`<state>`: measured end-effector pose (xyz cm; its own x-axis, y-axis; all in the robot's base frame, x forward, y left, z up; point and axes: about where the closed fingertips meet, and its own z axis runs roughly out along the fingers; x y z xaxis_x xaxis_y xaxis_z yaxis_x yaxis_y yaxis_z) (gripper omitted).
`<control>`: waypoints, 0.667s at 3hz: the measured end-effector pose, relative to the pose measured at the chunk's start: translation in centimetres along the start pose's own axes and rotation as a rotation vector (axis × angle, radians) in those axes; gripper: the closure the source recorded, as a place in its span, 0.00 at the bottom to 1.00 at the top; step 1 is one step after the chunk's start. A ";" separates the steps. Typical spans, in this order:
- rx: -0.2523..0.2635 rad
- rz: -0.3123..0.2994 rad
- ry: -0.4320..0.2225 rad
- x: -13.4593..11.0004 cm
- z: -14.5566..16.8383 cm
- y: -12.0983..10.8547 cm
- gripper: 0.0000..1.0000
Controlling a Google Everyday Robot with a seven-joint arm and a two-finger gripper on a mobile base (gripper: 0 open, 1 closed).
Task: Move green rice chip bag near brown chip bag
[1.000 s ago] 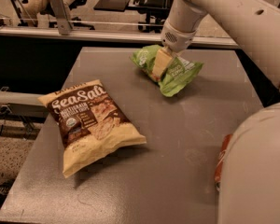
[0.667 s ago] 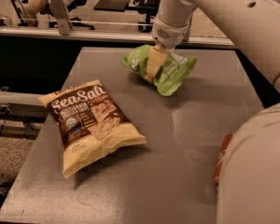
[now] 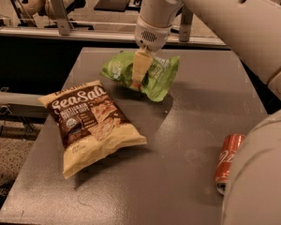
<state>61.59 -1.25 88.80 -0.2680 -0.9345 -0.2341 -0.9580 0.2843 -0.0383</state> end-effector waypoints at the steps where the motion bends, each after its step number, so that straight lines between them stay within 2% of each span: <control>1: -0.025 -0.047 -0.025 -0.8 0.0 0.9 0.53; 2: -0.051 -0.094 -0.055 -1.2 -0.1 1.4 0.29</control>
Offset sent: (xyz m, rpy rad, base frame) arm -0.0205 0.0157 0.0092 0.0851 0.0303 0.1745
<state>60.54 0.25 89.13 -0.1716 -0.9431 -0.2847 -0.9830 0.1830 -0.0136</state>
